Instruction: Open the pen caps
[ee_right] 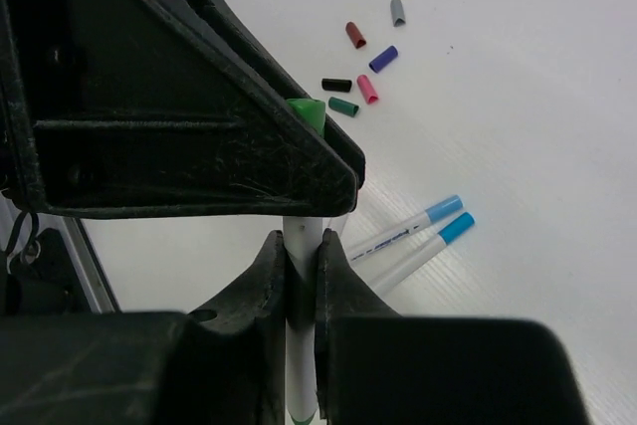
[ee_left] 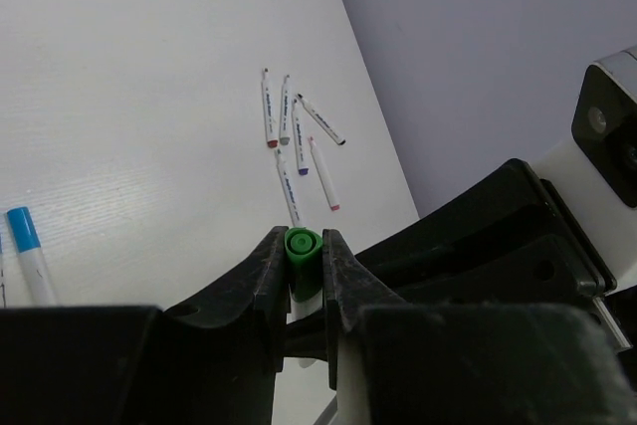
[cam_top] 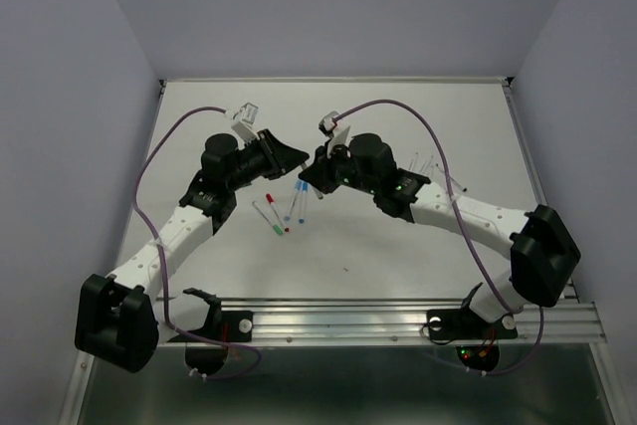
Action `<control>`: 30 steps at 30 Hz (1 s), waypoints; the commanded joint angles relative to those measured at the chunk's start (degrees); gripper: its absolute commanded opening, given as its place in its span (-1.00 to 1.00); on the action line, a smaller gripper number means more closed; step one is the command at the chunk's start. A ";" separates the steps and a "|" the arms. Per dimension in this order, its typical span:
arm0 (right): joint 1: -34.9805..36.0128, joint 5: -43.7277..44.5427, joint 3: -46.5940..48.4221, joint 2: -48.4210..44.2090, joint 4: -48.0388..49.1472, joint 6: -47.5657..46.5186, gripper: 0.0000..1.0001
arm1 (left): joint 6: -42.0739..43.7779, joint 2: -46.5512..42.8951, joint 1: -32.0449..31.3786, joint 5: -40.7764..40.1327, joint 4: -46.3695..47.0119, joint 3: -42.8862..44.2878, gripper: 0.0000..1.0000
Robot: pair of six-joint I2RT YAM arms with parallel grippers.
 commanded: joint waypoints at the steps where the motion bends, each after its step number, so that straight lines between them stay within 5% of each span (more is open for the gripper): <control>1: -0.28 -1.67 1.71 -0.27 0.32 -2.80 -0.99 | -0.33 -2.20 -0.32 -1.04 2.75 -0.53 -1.00; 17: 4.64 -12.68 -31.25 -17.14 6.92 17.51 -0.99 | 4.76 10.20 21.12 -9.93 -6.74 23.54 -1.00; 22: -1.13 -1.16 -27.31 -18.12 -4.75 16.71 -0.99 | 6.26 9.06 22.70 -9.66 -12.00 19.43 -1.00; 30: -17.42 9.81 -20.45 -7.06 -10.73 15.84 -0.99 | 7.32 8.35 22.70 -23.62 -23.43 7.21 -1.00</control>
